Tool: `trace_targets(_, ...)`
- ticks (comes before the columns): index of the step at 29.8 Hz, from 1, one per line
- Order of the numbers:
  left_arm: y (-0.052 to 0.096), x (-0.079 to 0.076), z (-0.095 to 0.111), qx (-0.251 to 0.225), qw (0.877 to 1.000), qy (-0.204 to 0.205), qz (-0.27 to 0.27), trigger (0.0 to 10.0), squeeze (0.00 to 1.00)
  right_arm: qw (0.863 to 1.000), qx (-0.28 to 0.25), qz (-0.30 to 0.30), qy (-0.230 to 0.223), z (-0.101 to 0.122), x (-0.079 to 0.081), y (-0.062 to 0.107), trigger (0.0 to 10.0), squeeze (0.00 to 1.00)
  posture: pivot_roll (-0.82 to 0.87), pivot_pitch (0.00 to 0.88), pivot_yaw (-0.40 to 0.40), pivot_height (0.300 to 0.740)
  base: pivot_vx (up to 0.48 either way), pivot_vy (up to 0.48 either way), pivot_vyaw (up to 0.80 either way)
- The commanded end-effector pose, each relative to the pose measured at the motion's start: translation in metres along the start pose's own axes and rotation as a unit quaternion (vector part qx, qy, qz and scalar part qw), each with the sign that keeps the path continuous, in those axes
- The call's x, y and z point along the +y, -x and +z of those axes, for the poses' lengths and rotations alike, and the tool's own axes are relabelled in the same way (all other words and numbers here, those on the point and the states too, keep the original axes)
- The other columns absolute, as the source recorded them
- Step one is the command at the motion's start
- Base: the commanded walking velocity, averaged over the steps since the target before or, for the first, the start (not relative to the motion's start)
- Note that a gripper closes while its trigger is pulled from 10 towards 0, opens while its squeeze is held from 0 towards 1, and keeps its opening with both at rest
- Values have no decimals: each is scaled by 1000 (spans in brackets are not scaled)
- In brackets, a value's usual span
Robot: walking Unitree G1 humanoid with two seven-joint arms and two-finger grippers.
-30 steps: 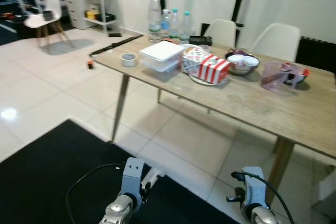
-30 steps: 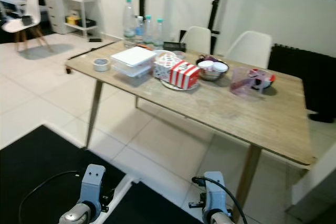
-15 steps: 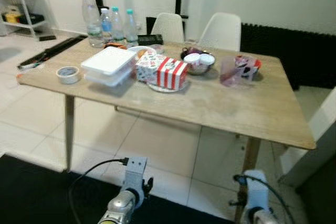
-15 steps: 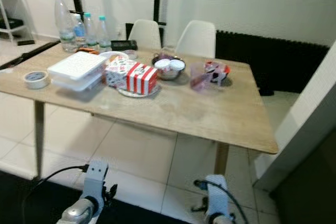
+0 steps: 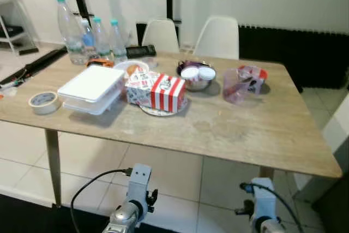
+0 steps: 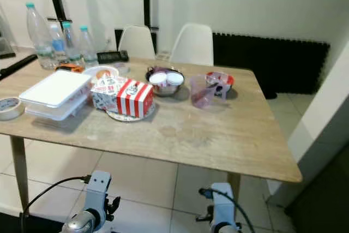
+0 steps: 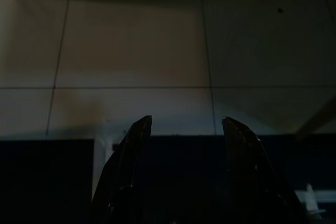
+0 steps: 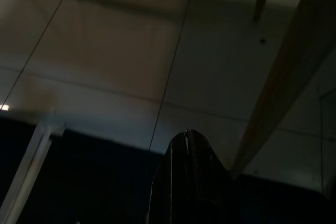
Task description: Restocking fridge
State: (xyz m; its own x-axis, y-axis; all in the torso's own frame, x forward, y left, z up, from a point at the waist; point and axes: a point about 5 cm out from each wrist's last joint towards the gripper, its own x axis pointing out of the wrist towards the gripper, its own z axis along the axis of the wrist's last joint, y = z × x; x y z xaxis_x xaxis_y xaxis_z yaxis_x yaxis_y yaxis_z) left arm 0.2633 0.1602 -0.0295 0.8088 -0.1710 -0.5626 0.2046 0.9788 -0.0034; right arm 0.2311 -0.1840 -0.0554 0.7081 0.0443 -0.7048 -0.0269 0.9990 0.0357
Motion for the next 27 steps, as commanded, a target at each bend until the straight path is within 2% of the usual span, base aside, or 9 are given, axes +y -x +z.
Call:
trace_targets(1, 1, 0, -6, 15, 1000, -5, -2, 10000, 0, 1000, 8, 1, -12, -7, 4, 1, 10000, 0, -21, 0, -26, 740, 262, 0, 0)
trace_targets(17, 8, 4, -22, 36, 999, -6, 0, 10000, 0, 1000, 19, -9, -17, -21, -3, 6, 10000, 0, -34, 0, -16, 740, 0, 0, 0)
trace_targets(27, 9, 4, -25, 42, 999, 1, 8, 10000, 0, 1000, 24, -12, -5, -22, -6, 7, 10000, 0, -38, 0, -21, 740, 0, 0, 0)
